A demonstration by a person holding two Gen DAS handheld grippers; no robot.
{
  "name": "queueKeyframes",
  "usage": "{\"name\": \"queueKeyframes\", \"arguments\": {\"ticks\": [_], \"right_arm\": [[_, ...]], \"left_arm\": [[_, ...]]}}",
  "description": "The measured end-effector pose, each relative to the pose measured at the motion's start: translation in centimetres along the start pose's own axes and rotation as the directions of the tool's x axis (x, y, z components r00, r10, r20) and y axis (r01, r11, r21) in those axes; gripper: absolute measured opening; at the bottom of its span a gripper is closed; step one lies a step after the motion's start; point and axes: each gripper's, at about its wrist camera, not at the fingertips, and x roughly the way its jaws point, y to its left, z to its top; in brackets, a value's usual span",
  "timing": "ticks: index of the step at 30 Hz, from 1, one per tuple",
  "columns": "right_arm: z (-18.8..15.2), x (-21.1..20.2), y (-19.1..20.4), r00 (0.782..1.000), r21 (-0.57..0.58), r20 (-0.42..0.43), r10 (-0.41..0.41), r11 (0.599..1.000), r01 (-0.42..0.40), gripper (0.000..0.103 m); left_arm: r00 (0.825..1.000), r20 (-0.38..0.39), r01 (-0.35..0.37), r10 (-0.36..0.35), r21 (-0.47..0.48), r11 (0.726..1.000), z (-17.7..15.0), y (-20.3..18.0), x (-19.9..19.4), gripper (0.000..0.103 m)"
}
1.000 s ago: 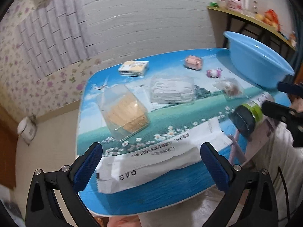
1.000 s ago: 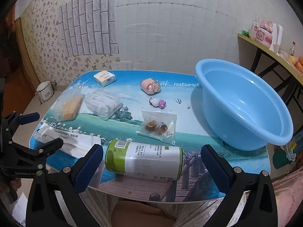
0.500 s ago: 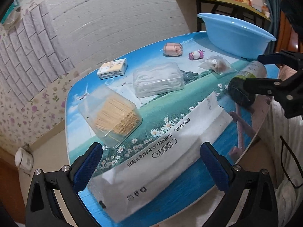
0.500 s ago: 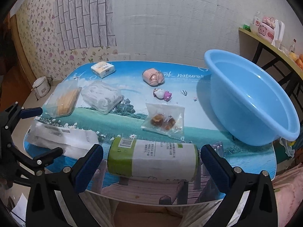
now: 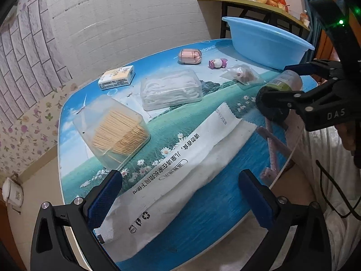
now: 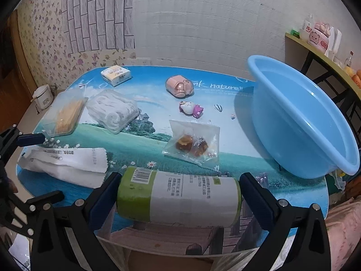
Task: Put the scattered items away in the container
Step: 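Grasp the white paper packet with the left tool while the right tool grasps the green-white can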
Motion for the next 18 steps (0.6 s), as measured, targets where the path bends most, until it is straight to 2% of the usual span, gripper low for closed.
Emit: {"name": "queueKeyframes", "arguments": {"ticks": [1, 3, 4, 11, 15, 18], "right_arm": [[0.02, 0.15, 0.00, 1.000, 0.002, -0.003, 0.002, 1.000, -0.002, 0.103], [-0.02, 0.30, -0.02, 1.000, 0.009, -0.006, 0.010, 1.000, -0.010, 0.103], [-0.08, 0.35, 0.00, 1.000, 0.011, -0.006, 0.012, 1.000, -0.012, 0.103], [-0.27, 0.32, 0.18, 1.000, 0.007, -0.002, 0.011, 1.000, -0.011, 0.103], [-0.29, 0.42, 0.11, 1.000, 0.018, -0.004, 0.020, 1.000, -0.020, 0.103], [-0.46, 0.69, -0.14, 0.999, 0.041, -0.020, 0.033, 0.999, -0.032, 0.103]], "left_arm": [[1.000, 0.002, 0.003, -0.003, -0.004, 1.000, 0.03, 0.08, 0.04, 0.103], [1.000, 0.014, 0.005, -0.005, -0.016, 1.000, 0.15, 0.35, 0.08, 0.091], [1.000, 0.019, 0.007, -0.007, -0.025, 1.000, 0.24, 0.58, 0.08, 0.088], [0.999, 0.033, 0.014, -0.014, 0.000, 1.000, 0.60, 0.65, 0.33, 0.084], [0.998, 0.036, 0.052, -0.052, 0.005, 0.999, 0.54, 0.35, 0.13, 0.068], [0.996, 0.038, 0.076, -0.076, -0.003, 0.997, 0.27, 0.03, -0.13, 0.060]]}}
